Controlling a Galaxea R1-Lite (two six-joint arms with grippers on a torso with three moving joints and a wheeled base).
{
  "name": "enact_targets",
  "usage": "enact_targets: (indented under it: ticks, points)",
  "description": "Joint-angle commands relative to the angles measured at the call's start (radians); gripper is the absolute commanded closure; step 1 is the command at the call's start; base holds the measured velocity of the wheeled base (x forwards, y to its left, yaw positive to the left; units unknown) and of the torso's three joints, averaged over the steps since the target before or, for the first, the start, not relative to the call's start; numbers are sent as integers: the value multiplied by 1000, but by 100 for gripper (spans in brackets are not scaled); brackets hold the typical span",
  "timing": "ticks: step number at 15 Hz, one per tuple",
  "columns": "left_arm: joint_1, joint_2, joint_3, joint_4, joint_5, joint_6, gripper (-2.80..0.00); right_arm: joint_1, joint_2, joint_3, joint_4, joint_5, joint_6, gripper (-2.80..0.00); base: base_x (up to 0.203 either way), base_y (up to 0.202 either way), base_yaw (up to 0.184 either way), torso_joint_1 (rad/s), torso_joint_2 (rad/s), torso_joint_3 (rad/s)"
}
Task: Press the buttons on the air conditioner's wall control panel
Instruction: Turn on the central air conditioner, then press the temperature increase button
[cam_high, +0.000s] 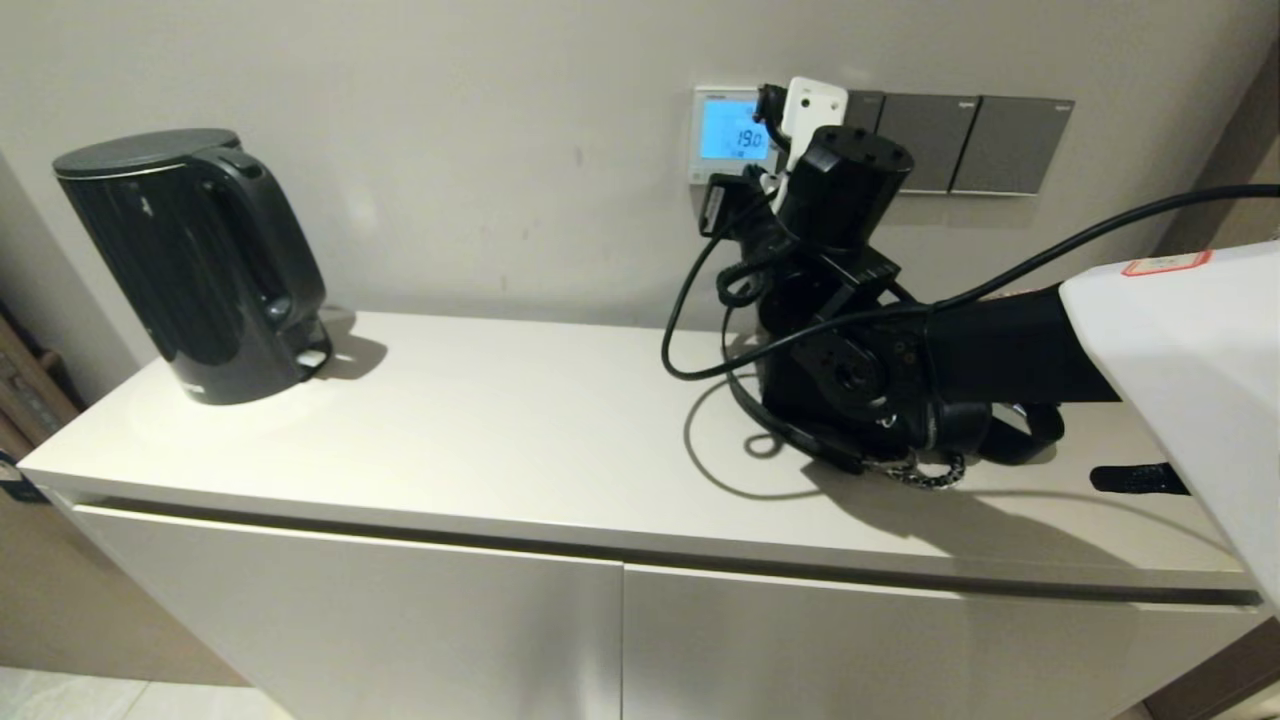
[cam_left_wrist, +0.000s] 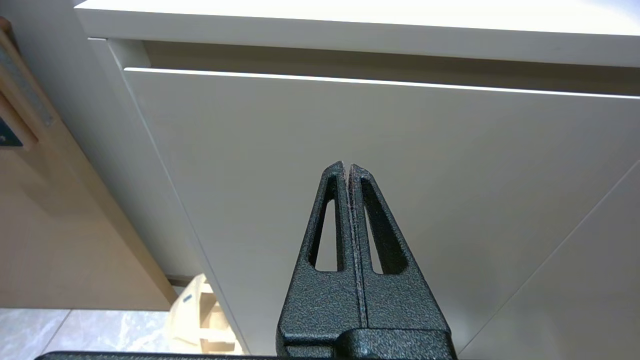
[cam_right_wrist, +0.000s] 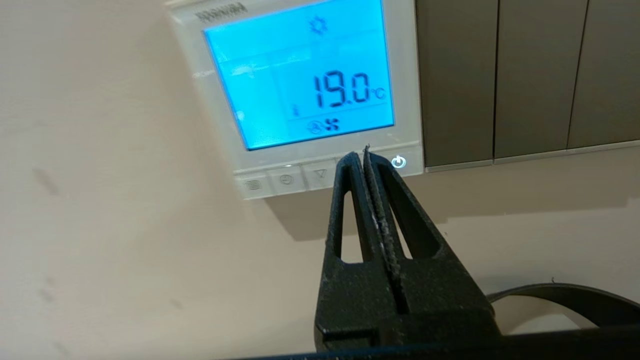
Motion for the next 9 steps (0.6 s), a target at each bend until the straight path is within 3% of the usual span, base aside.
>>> enact_targets:
  ticks: [1,9]
  points:
    - [0,0,2,0,0,0,0,1,11,-1,-7,-3,-1,0,0,0,0,0,0,0]
    - [0,0,2,0,0,0,0,-10,45,-24,-5,3,-1,0,0,0,0,0,0,0]
